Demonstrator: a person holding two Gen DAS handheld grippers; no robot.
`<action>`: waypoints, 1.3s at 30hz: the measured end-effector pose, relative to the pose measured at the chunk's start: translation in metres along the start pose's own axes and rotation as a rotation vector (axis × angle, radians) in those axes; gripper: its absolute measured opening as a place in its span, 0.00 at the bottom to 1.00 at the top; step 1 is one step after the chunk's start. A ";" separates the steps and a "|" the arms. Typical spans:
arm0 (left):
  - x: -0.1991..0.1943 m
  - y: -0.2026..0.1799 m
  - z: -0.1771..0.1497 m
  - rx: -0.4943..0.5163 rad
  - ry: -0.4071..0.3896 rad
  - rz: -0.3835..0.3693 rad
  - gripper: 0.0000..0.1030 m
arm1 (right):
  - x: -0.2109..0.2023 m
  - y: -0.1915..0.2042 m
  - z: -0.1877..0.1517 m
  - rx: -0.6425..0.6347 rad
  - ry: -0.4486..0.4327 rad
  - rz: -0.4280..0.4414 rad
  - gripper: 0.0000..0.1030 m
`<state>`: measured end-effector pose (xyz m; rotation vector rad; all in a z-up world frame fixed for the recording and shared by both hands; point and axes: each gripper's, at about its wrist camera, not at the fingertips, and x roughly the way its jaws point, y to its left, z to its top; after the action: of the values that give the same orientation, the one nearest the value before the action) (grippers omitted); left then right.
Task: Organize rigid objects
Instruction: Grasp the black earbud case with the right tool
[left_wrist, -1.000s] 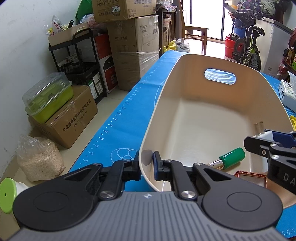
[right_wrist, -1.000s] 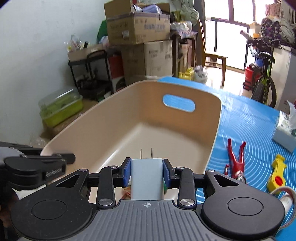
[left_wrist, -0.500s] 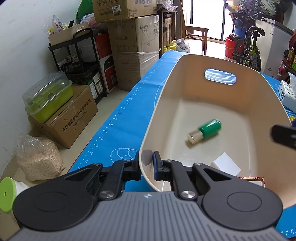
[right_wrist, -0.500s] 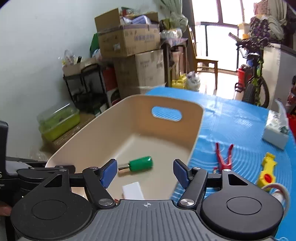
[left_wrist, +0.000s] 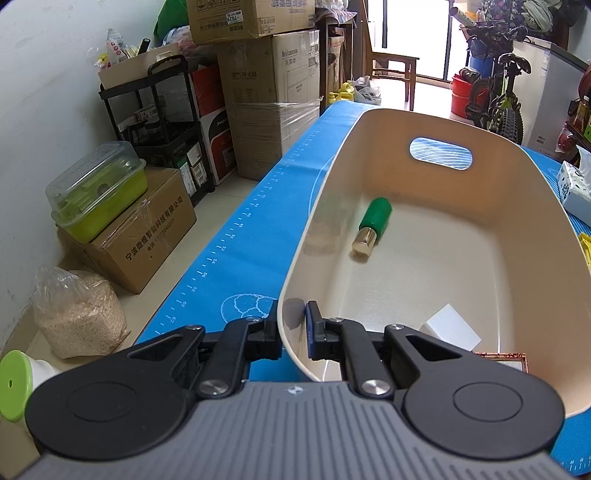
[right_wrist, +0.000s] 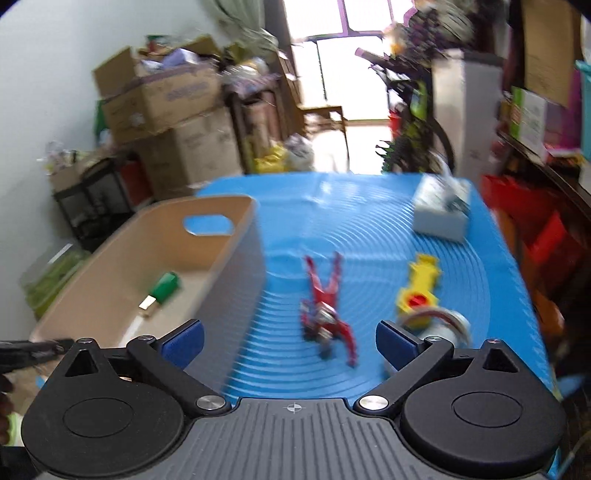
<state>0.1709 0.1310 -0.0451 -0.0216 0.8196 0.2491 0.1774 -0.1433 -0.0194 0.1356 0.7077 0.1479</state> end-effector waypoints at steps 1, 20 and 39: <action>0.000 0.000 0.000 0.001 0.000 0.000 0.14 | 0.002 -0.005 -0.003 0.004 0.014 -0.014 0.96; -0.001 0.000 0.000 -0.001 0.000 -0.002 0.14 | 0.071 -0.048 -0.053 0.007 0.315 -0.179 0.96; -0.002 0.002 0.000 -0.004 0.001 -0.006 0.14 | 0.069 -0.036 -0.054 -0.105 0.231 -0.154 0.57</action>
<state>0.1696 0.1323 -0.0437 -0.0273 0.8201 0.2453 0.1969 -0.1620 -0.1102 -0.0378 0.9354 0.0528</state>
